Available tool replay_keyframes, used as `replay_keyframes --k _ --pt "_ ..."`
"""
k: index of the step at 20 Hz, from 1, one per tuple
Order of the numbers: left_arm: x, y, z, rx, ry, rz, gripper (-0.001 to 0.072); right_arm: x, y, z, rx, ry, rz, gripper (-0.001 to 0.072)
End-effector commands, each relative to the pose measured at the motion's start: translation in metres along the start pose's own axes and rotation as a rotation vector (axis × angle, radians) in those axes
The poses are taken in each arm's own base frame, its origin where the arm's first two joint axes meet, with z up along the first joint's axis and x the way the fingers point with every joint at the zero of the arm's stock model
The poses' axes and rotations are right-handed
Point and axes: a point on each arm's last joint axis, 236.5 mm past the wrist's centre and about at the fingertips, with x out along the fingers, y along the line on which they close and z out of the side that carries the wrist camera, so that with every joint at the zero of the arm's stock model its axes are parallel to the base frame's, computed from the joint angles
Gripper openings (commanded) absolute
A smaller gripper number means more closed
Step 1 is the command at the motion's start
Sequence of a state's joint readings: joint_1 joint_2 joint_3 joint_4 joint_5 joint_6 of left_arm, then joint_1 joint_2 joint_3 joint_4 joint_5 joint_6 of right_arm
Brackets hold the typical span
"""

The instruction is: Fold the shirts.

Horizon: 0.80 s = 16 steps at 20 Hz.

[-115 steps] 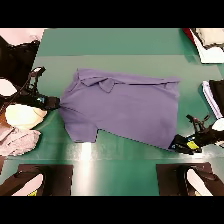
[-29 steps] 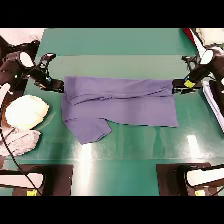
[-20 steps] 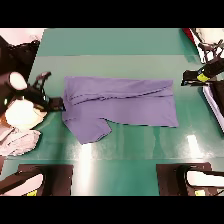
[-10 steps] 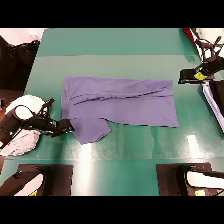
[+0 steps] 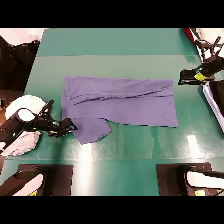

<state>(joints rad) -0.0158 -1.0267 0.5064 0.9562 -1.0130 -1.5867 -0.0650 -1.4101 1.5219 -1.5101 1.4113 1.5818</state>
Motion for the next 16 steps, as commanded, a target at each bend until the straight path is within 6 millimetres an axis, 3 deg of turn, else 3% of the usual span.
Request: replay_keyframes --k 1,2,5,8,13,16 --pt "0.009 -0.001 0.006 -0.020 -0.006 -0.020 0.0439 0.000 0.000 -0.006 0.000 0.024 0.000 0.0491" --pt "0.009 -0.001 0.006 -0.009 -0.006 -0.021 0.0250 -0.001 0.000 -0.010 0.000 0.042 -0.001 0.0491" --pt "0.007 -0.006 0.004 0.036 0.004 -0.033 0.0028 -0.001 -0.001 -0.025 -0.005 0.104 -0.004 0.0491" --pt "-0.005 -0.019 0.004 0.126 0.026 -0.053 0.0027 0.003 -0.002 -0.052 -0.031 0.201 -0.002 0.0487" --pt "-0.036 -0.050 0.012 0.276 0.019 -0.092 0.0027 0.040 -0.006 -0.127 -0.068 0.338 0.006 0.0487" --pt "-0.043 -0.056 0.018 0.299 -0.010 -0.099 0.0027 0.061 -0.011 -0.161 -0.015 0.373 0.032 0.0492"
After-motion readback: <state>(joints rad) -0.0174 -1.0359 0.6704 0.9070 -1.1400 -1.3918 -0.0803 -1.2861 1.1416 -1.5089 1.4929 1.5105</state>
